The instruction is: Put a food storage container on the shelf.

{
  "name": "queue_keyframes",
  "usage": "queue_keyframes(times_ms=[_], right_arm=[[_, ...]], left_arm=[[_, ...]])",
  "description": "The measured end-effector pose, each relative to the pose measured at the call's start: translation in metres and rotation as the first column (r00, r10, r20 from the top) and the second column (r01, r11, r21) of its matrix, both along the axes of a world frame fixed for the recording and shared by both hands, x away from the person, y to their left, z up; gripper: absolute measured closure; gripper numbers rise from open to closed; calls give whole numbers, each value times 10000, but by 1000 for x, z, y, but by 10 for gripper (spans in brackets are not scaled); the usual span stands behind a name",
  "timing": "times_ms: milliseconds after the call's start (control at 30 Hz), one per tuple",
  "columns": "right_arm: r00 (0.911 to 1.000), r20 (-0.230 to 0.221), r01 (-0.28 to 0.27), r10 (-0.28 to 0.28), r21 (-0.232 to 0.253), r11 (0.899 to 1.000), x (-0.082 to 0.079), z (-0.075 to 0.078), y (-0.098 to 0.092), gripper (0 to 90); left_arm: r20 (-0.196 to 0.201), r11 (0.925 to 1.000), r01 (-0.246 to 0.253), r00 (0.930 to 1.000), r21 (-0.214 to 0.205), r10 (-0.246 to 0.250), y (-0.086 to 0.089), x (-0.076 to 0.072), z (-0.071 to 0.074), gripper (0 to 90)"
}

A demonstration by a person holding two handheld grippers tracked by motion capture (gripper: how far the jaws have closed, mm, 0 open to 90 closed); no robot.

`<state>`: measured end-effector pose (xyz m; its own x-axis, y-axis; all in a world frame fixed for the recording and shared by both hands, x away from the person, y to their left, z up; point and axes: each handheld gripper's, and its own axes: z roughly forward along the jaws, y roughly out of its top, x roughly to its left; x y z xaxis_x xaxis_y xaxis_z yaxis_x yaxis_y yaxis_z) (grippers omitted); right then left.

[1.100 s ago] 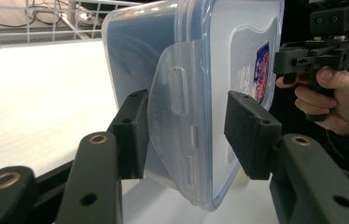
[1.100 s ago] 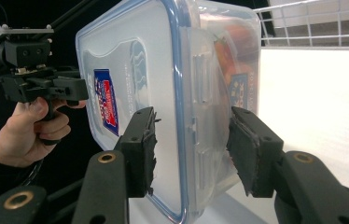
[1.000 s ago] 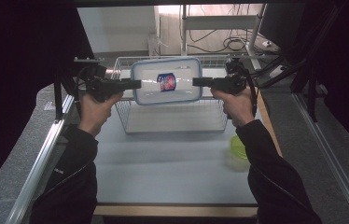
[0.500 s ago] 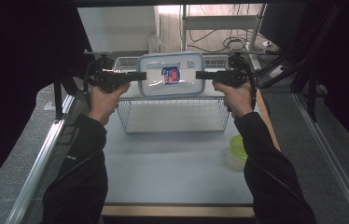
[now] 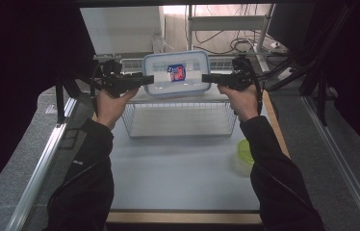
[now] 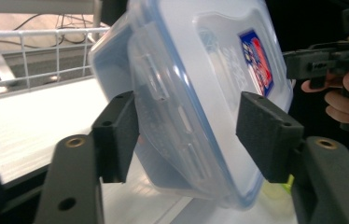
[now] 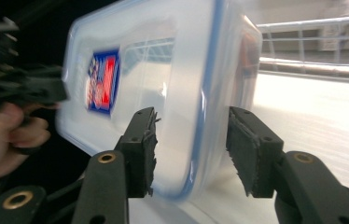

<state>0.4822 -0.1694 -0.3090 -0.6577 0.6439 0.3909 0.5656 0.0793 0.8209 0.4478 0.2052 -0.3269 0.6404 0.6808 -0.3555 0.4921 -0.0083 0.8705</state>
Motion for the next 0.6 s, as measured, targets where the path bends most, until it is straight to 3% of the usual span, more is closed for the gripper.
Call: queue_keyframes(times_ms=[67,200,267,300,333,367,500,600], right_arm=[[9997,216,126,-115,-507,9986,-1,0,4,527],[10000,-4,33,-33,-234,9997,0,-4,4,538],[10000,32,49,-48,-329,9994,0,-5,4,536],[10000,-49,-17,16,-123,9999,0,-5,4,529],[10000,-49,-17,16,-123,9999,0,-5,4,529],[9997,-209,-107,114,374,9992,1,-5,3,560],[9999,106,-46,44,177,9998,-1,1,3,584],[9993,368,-58,60,-72,10000,-3,3,5,599]], left_arm=[[-62,9999,-13,10000,-135,12,2,2,-2,379],[-223,9994,-74,9997,-325,67,5,6,-3,373],[46,9991,-393,9992,164,392,4,6,-1,353],[129,9979,-411,9991,507,405,2,6,0,375],[129,9979,-411,9991,507,405,2,6,0,366],[203,9947,-684,9975,764,671,-1,7,1,333],[309,9934,-807,9964,817,784,-1,8,3,375],[605,9918,-820,9952,983,763,-1,4,4,393]])
